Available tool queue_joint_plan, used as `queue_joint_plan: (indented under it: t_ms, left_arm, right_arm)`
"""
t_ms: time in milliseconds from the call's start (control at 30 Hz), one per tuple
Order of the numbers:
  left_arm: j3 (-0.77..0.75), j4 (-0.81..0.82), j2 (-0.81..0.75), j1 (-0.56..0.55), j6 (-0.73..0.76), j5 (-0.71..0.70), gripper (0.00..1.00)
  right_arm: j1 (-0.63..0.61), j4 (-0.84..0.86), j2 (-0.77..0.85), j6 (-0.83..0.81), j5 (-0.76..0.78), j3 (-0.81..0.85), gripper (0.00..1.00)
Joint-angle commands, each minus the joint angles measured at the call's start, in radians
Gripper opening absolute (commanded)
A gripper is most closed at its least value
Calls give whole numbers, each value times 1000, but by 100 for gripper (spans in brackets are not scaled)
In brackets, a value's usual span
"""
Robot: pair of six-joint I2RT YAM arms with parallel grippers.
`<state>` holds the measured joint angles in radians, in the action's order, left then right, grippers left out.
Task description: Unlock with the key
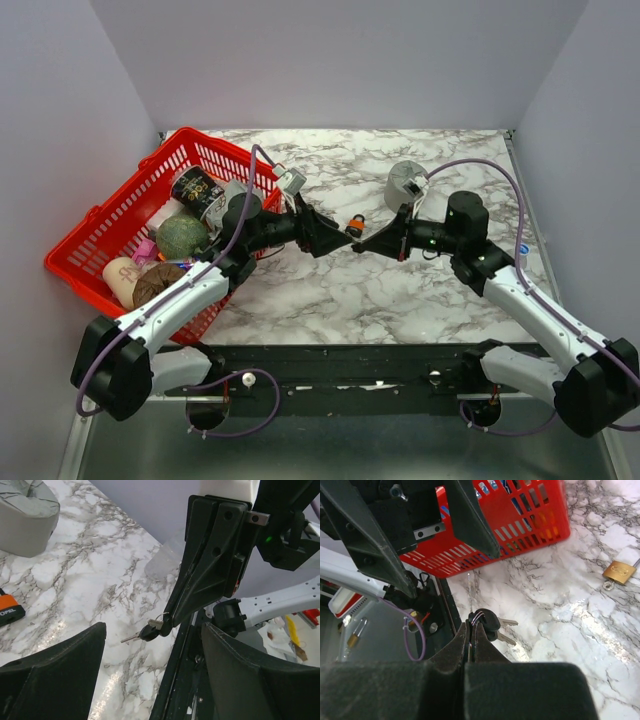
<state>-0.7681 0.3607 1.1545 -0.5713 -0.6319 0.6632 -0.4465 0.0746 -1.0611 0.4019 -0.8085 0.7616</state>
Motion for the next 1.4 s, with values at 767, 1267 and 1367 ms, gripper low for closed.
queue_joint_plan:
  t_ms: [767,1267,1367]
  left_arm:
    - [21,152,80,-10,-118,127,0]
    - [-50,-66,20,-13,92,128,0]
    - [-39,-14,17,-13,72,167,0]
  right_arm:
    - [-23,125,-36,56,14,-30,6]
    - [-29,-12,49,-72,8,-19,71]
    - [-38,8,24,-75,-38,-18,68]
